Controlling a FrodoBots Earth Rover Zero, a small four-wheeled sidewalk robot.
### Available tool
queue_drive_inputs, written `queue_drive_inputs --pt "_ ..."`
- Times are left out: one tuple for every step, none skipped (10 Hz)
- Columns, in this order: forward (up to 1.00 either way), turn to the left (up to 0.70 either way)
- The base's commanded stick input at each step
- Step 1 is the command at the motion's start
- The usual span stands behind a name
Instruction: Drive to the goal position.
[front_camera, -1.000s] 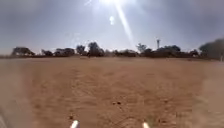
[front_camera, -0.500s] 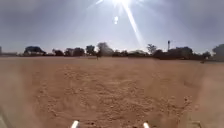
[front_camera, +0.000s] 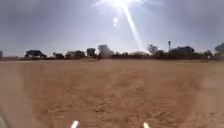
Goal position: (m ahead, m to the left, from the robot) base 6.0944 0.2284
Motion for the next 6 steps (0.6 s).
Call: queue_drive_inputs --pt "1.0 0.0" --pt "1.0 0.0" --pt "1.0 0.0" --pt "1.0 0.0" --pt "1.0 0.12" --pt "1.0 0.25"
